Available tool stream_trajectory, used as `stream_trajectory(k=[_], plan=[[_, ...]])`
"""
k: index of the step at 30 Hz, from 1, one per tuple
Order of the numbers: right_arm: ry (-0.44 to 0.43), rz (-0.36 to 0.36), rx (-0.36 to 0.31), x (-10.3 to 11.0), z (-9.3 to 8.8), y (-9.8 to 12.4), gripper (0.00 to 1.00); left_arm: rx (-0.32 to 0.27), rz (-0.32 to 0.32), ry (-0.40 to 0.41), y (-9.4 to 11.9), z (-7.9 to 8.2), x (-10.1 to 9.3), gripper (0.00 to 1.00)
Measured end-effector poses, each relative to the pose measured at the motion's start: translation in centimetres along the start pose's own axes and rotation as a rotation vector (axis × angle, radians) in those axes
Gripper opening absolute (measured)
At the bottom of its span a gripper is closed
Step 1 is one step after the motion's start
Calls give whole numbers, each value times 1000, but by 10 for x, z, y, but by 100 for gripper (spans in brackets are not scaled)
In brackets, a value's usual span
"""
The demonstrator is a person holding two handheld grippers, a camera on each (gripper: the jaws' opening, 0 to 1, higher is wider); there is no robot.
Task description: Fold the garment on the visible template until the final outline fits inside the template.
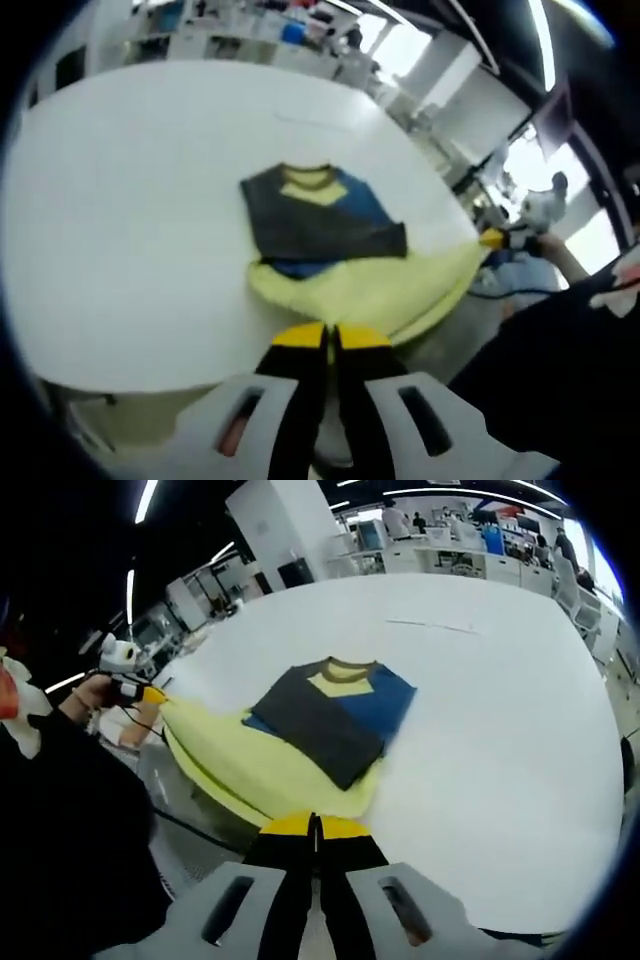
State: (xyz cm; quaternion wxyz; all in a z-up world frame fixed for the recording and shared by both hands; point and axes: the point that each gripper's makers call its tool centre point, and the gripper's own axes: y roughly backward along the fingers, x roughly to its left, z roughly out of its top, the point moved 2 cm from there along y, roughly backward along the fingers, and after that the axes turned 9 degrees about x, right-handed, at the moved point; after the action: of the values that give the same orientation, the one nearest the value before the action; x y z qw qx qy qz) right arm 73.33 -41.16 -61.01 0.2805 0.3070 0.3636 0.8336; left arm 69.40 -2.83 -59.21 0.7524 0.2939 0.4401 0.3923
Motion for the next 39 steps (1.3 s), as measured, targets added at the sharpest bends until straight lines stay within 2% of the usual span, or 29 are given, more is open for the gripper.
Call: stream_trajectory(k=[5,14,26,39], plan=[[7,-24,-28,-10,16,4,1,-29,-6,-9,1,19,3,0],[33,-42,-57,-21,40,6,1,-50,0,-36,0,42,7,0],[57,-54,-85,-45,74,-4,1,-69,-11,-37,-12,79,23,0],[76,-53,-87,-67,100,-17,1,-66,-23,-18,-27,104,39,0]])
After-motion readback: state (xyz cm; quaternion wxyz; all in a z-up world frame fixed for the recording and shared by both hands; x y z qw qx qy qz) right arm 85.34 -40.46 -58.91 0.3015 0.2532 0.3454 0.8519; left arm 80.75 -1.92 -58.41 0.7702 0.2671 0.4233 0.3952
